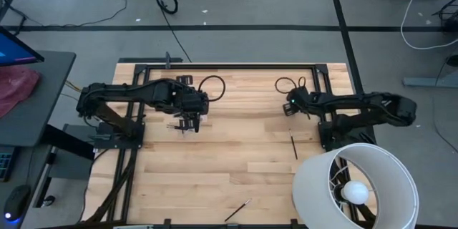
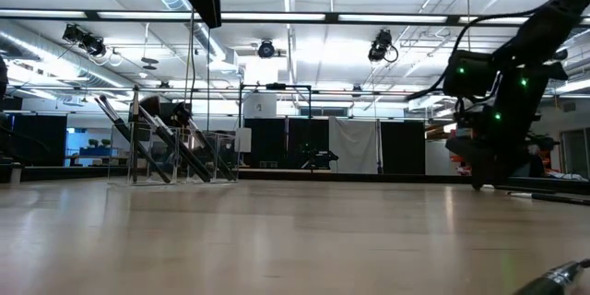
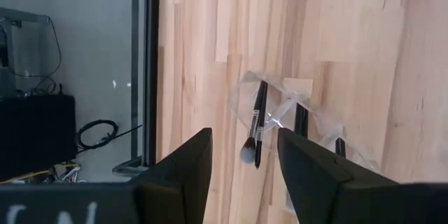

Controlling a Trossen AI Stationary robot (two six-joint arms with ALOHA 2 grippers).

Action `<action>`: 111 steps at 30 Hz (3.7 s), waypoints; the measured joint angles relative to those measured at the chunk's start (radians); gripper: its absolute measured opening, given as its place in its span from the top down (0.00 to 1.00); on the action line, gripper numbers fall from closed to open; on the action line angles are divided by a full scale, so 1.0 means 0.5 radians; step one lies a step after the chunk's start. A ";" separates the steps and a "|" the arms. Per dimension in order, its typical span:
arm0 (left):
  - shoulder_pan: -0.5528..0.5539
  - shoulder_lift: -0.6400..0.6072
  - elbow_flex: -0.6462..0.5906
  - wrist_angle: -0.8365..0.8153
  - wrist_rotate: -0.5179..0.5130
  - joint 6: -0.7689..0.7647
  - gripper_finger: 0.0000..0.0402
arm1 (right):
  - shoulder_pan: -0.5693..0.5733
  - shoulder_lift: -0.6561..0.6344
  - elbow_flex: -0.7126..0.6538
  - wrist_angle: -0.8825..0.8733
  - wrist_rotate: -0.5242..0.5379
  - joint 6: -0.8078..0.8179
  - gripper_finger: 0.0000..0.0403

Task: Put items in baskets/containers
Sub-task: Put the eyeshadow brush into the left section of the transparent organizer

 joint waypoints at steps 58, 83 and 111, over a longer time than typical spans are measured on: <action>0.012 0.000 0.000 0.016 0.143 -0.019 0.58 | -0.424 -0.064 0.109 -0.306 0.090 -0.267 0.49; 0.011 0.000 0.000 0.015 0.344 -0.107 0.58 | -0.825 0.139 0.133 -0.301 -0.113 -0.193 0.49; 0.011 0.000 0.000 -0.009 0.443 -0.163 0.58 | -1.083 0.153 0.243 -0.318 -0.858 -0.888 0.55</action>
